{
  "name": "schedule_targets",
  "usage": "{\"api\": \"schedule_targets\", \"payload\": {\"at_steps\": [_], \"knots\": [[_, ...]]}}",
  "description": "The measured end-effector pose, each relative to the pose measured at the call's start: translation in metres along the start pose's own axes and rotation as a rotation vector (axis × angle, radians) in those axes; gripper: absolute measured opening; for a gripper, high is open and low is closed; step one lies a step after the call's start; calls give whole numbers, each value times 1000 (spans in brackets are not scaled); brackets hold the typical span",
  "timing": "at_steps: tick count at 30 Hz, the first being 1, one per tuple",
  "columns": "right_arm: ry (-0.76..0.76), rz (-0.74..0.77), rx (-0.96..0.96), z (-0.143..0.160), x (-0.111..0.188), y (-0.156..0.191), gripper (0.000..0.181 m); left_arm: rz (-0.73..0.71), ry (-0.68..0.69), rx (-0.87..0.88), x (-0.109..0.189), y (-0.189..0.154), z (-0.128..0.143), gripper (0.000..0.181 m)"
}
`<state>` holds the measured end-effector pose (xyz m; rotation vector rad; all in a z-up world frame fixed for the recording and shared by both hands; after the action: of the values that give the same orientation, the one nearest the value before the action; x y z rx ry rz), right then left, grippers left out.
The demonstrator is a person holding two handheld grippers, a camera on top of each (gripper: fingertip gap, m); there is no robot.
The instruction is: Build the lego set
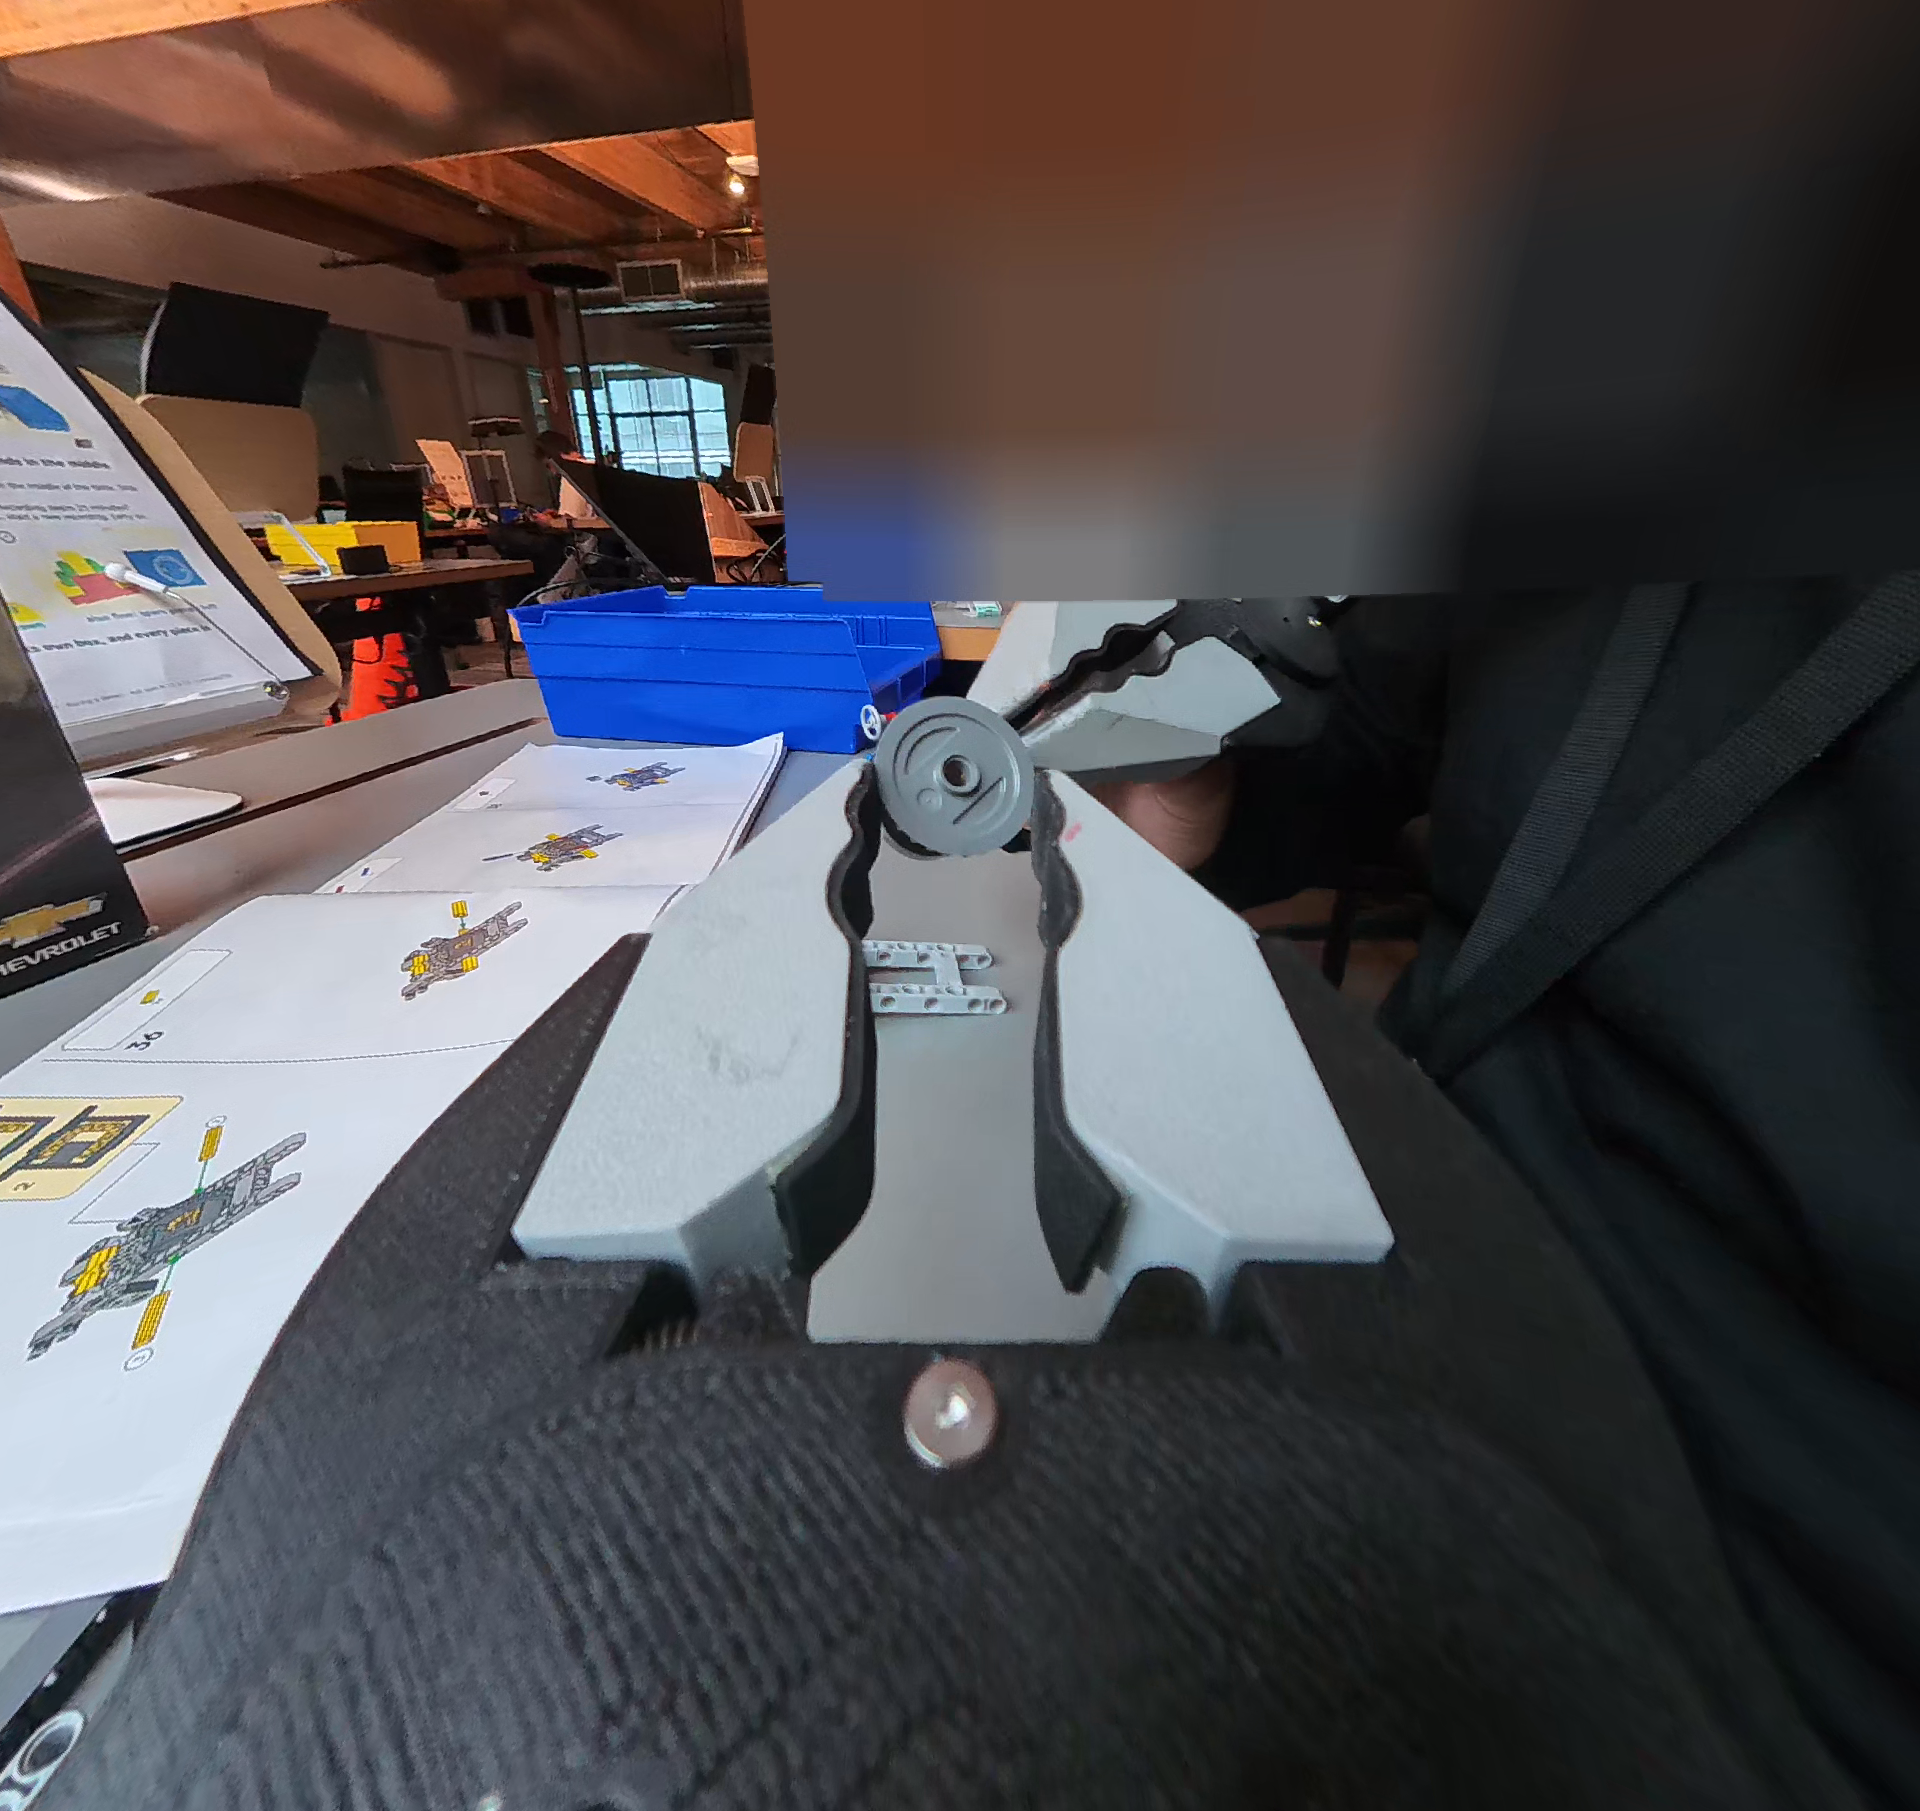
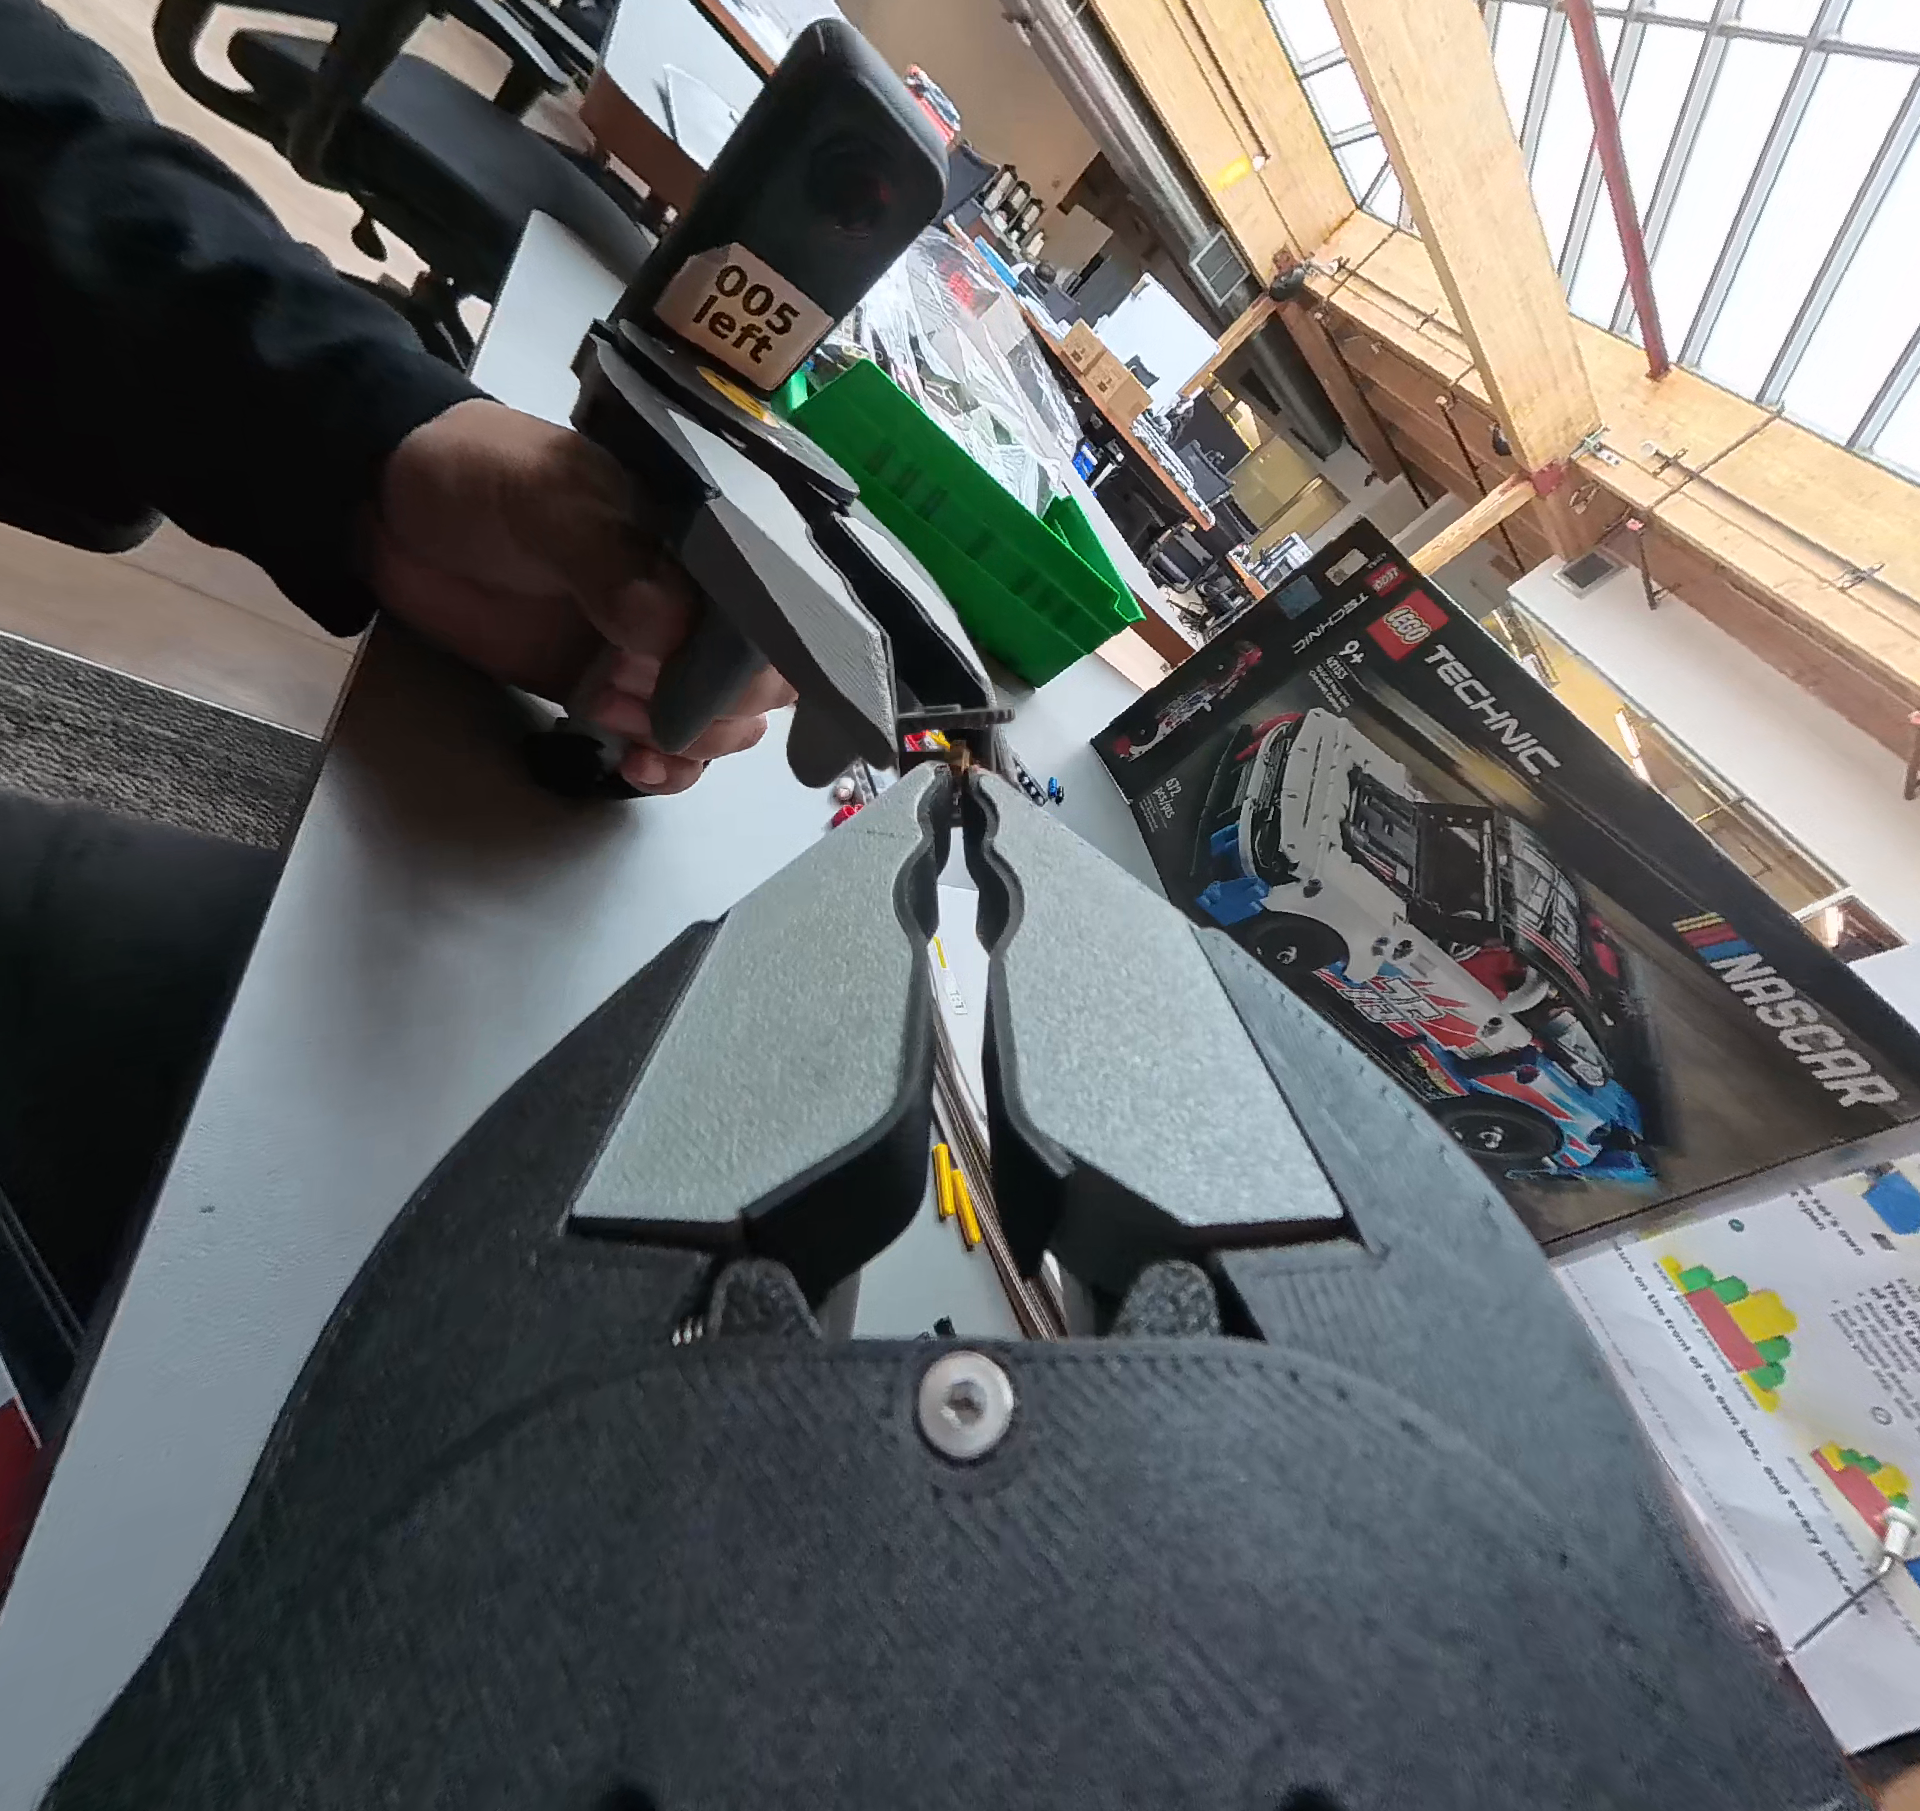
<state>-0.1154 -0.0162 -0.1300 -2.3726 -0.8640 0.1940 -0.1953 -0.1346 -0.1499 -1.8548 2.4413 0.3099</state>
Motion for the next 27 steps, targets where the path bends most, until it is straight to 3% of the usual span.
{"api": "schedule_targets", "payload": {"at_steps": [13,27], "knots": [[43,22,20,2,-4,1,0,-3,22,-19,-3,-3,1,26],[85,121,60,5,-5,-2,0,-85,-18,180,-10,2,3,26]]}}
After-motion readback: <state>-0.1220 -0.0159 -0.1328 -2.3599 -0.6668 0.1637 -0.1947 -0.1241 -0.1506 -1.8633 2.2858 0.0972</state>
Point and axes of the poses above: each gripper's, where its closed fingertips meet, x back along the fingers, z out of its underside, y = z × x across the jaws, the point moved 8 cm from there along x, back along the fingers, and after that the axes turned 7 degrees about -x, right-handed, at the moved point
